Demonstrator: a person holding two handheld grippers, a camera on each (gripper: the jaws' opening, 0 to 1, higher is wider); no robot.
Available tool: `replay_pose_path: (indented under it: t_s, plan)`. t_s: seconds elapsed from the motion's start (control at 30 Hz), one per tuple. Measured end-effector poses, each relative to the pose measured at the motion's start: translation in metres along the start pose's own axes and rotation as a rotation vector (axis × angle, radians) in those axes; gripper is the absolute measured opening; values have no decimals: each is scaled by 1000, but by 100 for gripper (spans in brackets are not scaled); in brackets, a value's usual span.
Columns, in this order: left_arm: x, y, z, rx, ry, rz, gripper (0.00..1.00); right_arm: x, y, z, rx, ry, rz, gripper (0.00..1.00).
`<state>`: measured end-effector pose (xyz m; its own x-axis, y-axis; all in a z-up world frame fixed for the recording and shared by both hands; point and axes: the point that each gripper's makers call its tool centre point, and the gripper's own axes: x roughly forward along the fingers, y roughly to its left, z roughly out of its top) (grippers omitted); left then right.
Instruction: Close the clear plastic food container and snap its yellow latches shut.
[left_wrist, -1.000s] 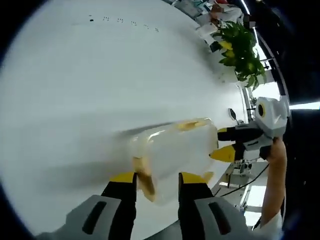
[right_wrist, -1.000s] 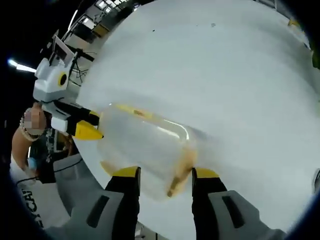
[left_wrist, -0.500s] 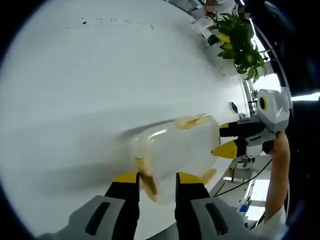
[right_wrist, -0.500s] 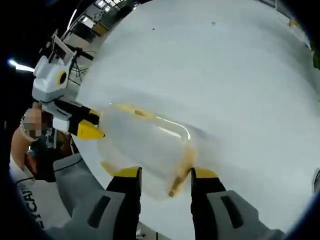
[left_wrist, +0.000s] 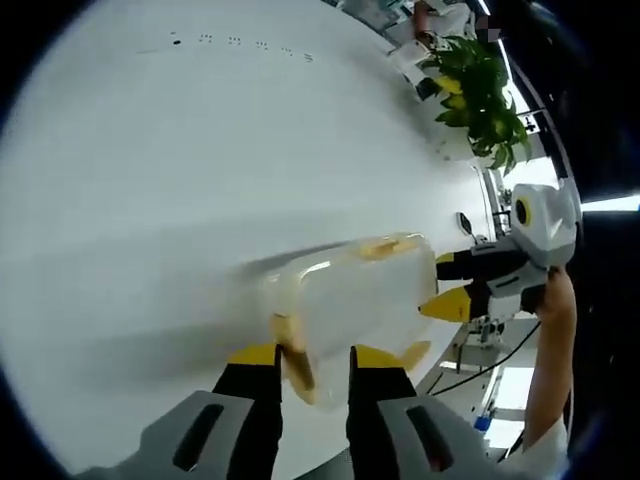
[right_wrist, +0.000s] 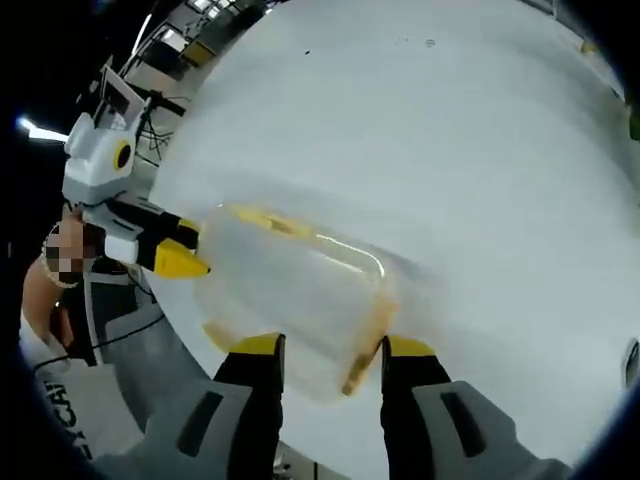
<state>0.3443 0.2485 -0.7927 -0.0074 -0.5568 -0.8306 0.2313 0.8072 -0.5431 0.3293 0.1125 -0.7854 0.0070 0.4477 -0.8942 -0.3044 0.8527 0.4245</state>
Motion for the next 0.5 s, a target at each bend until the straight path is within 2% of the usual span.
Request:
replay_pose_path:
  t_s: [0.27,0.5]
  plan:
    - [0,3,0,-16,23,-22,14,-2,-1,-3,0,2,-15,35]
    - [0,1,-2,-33,13,-29,11,1,-2,-5,19,12,-1,38]
